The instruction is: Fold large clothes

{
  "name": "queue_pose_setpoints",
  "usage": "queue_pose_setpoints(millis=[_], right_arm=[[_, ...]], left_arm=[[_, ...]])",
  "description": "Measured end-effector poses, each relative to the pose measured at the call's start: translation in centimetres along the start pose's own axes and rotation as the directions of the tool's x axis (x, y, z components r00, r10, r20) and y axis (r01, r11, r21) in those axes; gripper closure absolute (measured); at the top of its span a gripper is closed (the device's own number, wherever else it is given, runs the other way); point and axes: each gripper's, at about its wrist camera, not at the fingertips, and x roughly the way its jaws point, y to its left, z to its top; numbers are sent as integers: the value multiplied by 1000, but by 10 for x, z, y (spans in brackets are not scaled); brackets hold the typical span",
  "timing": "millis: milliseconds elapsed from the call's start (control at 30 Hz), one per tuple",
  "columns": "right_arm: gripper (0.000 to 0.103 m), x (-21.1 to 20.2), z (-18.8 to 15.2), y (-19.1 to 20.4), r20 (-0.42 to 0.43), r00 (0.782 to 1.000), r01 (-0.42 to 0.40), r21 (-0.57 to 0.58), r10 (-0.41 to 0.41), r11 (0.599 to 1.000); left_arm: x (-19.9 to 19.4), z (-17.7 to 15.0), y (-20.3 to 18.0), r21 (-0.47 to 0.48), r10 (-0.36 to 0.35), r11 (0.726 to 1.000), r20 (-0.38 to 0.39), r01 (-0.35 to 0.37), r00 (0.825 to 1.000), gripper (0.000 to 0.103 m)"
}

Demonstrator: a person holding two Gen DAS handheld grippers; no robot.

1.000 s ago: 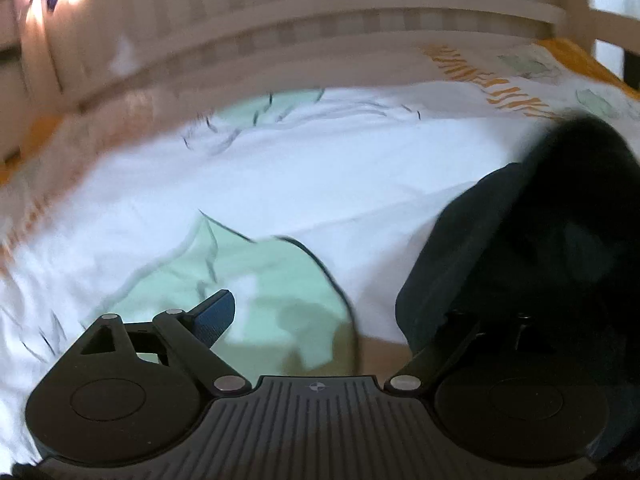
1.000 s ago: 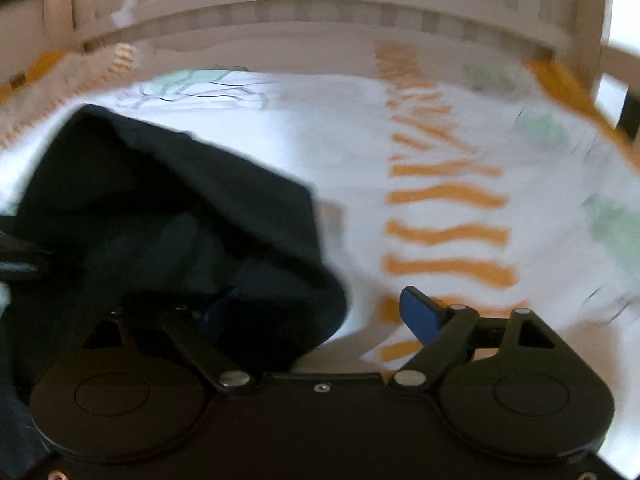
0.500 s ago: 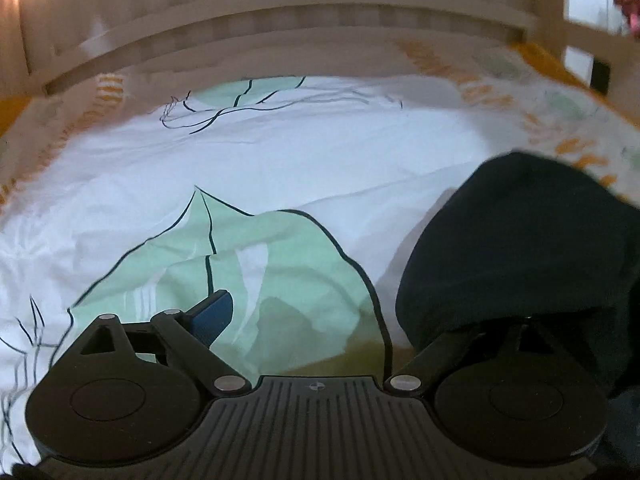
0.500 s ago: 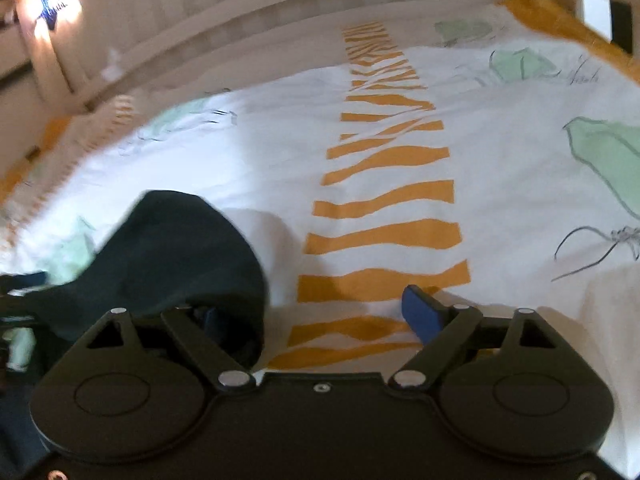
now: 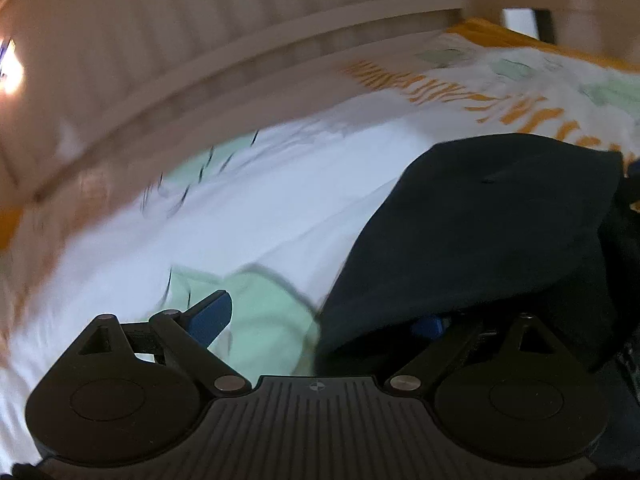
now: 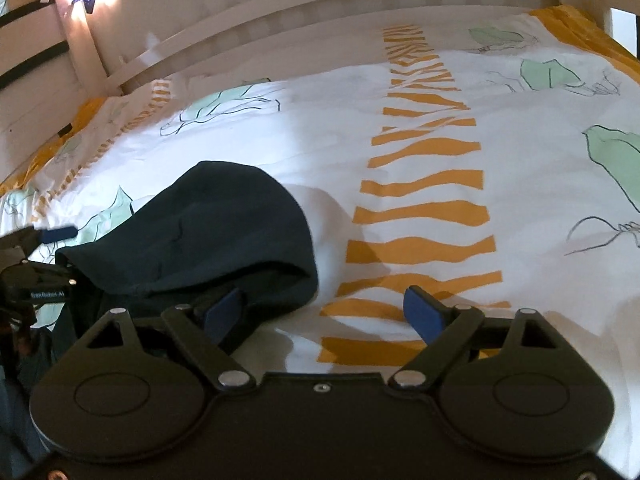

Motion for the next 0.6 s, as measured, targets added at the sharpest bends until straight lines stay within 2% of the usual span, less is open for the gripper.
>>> queue_pose_setpoints(millis=[67,133,167,267,333,467,600], right_arm=[[14,1,-1,3,2,1000,3,-6,-3,1000],[14,0,-1,6,7,1000,13,-19,-13,1000],[14,0,-1,7,10,1000,17,-24,-17,1000],[14,-2,1,14,29,999,22,-38,-21,999],[14,-3,4,19,41,999,18,-49,-16,999],[14,-1,9,32,61,998,15,-67,-11,998],[14,11,13,31,65,995,81,-76,-76,994]], left_arm=[[-1,9,-5,15,33,999,38,-34,999,11],[-3,15,5,-69,54,996,67,-49,996,11],[-2,18,16,-141,63,989,68,-53,996,11],[7,17,53,-363,68,930,16,-58,998,11],[13,12,67,-413,61,908,-24,-65,998,11],[19,2,66,-354,33,934,-59,-52,998,11],[17,-14,54,-231,33,972,-69,-48,997,11]])
